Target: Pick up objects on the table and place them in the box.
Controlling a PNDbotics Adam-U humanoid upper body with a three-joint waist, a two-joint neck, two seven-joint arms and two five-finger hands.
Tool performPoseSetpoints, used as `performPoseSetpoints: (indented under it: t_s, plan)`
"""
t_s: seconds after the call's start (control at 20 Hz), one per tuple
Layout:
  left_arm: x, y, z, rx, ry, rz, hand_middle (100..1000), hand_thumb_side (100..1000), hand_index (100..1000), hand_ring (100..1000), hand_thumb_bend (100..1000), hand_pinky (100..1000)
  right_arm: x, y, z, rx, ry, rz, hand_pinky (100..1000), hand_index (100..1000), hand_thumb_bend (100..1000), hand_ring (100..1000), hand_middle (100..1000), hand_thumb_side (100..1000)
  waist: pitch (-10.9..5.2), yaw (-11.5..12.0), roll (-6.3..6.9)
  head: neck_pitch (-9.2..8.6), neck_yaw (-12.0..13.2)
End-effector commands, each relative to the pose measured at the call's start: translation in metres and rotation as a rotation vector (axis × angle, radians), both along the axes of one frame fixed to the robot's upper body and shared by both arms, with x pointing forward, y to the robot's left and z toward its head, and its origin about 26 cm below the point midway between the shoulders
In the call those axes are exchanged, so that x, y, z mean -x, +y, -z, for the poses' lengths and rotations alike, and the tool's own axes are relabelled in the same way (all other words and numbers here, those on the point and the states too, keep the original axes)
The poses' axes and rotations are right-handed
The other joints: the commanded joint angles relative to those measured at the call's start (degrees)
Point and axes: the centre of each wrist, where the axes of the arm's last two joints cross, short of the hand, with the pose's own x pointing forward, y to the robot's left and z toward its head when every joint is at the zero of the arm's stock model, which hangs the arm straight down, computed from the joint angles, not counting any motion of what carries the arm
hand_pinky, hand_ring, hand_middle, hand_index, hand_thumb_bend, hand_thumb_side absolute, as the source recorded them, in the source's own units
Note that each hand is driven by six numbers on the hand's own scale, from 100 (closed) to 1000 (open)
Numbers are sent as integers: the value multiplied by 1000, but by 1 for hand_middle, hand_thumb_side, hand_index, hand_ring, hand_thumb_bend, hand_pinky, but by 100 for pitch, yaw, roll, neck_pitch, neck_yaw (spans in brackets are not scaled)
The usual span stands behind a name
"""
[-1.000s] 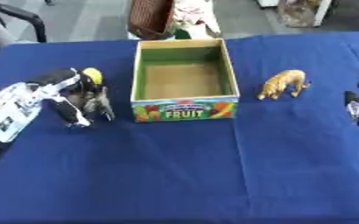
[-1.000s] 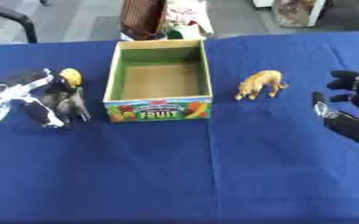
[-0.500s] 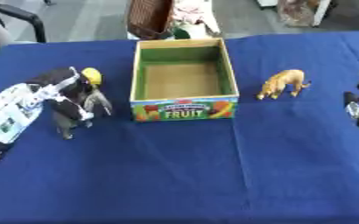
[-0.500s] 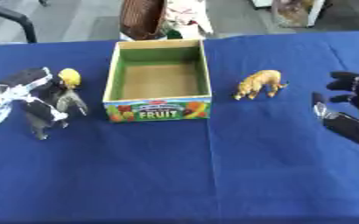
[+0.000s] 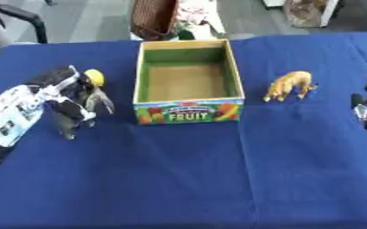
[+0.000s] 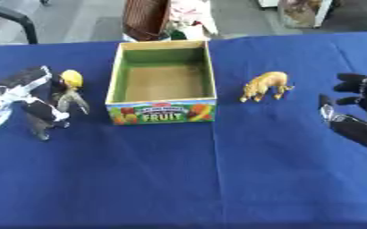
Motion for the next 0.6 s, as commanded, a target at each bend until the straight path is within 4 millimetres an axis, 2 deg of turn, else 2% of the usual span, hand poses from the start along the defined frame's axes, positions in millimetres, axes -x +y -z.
performPoseSetpoints:
  t_s: [0.05, 0.4, 0.6]
  plan:
    - [2, 11, -30, -34, -58, -7, 100, 219, 326, 100, 244, 302, -2, -5, -10, 14, -28, 5, 620, 777, 251, 739, 593, 104, -94, 12, -10, 25, -19]
    - [4, 9, -64, -88, -114, 27, 100, 213, 324, 100, 253, 319, -2, -5, -9, 18, -25, 6, 620, 778, 252, 738, 593, 103, -129, 22, 1, 19, -37]
    - [4, 8, -69, -99, -120, 33, 100, 213, 324, 100, 253, 319, -2, -5, -9, 19, -25, 7, 620, 778, 252, 738, 593, 103, -135, 24, 3, 19, -41]
